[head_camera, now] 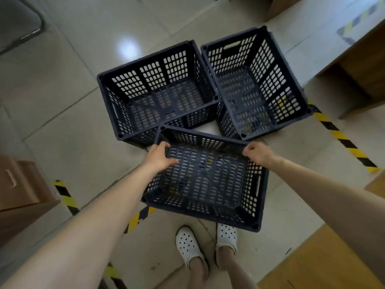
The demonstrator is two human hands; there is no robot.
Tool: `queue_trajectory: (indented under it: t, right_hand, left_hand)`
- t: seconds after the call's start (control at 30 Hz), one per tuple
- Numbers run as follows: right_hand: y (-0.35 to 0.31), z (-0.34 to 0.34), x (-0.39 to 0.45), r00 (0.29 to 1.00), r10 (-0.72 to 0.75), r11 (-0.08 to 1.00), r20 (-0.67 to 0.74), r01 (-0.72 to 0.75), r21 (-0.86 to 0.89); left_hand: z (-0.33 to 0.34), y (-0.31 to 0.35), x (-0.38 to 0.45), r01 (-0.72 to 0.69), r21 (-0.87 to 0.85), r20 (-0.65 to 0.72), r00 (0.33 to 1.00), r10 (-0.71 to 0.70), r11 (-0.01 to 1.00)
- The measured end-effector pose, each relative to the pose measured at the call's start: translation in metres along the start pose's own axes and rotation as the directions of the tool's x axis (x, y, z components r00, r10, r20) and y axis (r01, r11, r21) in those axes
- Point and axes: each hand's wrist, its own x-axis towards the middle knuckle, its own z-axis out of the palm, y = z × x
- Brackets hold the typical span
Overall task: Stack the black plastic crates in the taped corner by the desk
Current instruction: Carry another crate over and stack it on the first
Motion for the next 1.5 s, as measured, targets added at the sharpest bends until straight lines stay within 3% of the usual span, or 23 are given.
queue_trajectory:
  t: [0.2, 0.37, 0.57, 0.7, 0.83, 0.97, 1.03, 1.17, 1.3, 1.5]
  right_hand:
    - [0.065, 0.032, 0.025, 0.983, 0.158, 0.975, -0.092, -0.141, 0.173]
    - [0.104, 0.08, 0.035, 0.969, 0.24, 0.92, -0.061, -0.207, 0.333]
    - [0.128, 0.12, 0.035, 0.954, 0.297, 0.89, -0.039, -0.261, 0.374]
    - [0.138, 0.136, 0.037, 0.951, 0.306, 0.901, -0.038, -0.276, 0.333]
    - [0.143, 0.145, 0.039, 0.946, 0.312, 0.874, -0.084, -0.251, 0.416]
    - [0.146, 0.143, 0.048, 0.921, 0.362, 0.853, -0.144, -0.266, 0.448]
    - [0.152, 0.14, 0.053, 0.909, 0.399, 0.83, -0.119, -0.303, 0.467]
    - [0.161, 0.139, 0.055, 0.903, 0.425, 0.78, -0.059, -0.332, 0.53]
    - [0.171, 0.132, 0.045, 0.888, 0.459, 0.717, 0.012, -0.378, 0.585]
    - [0.176, 0.119, 0.011, 0.866, 0.496, 0.713, 0.063, -0.448, 0.54]
  left_hand:
    - [0.025, -0.029, 0.027, 0.092, -0.033, 0.032, 0.995, -0.091, 0.995]
    - [0.055, -0.047, 0.033, 0.126, -0.065, 0.042, 0.991, -0.124, 0.99]
    - [0.079, -0.08, 0.039, 0.153, -0.067, 0.048, 0.988, -0.15, 0.986]
    - [0.084, -0.097, 0.048, 0.213, -0.162, 0.073, 0.976, -0.203, 0.964]
    - [0.107, -0.152, 0.091, 0.25, -0.251, 0.124, 0.966, -0.225, 0.935]
    - [0.096, -0.12, 0.068, 0.238, -0.193, 0.05, 0.971, -0.232, 0.952]
    - [0.093, -0.116, 0.071, 0.264, -0.205, 0.006, 0.963, -0.268, 0.942]
    - [0.086, -0.107, 0.071, 0.357, -0.322, 0.081, 0.933, -0.35, 0.877]
    - [0.075, -0.107, 0.06, 0.473, -0.231, 0.243, 0.874, -0.42, 0.85]
    - [0.08, -0.135, 0.031, 0.531, -0.145, 0.235, 0.838, -0.492, 0.835]
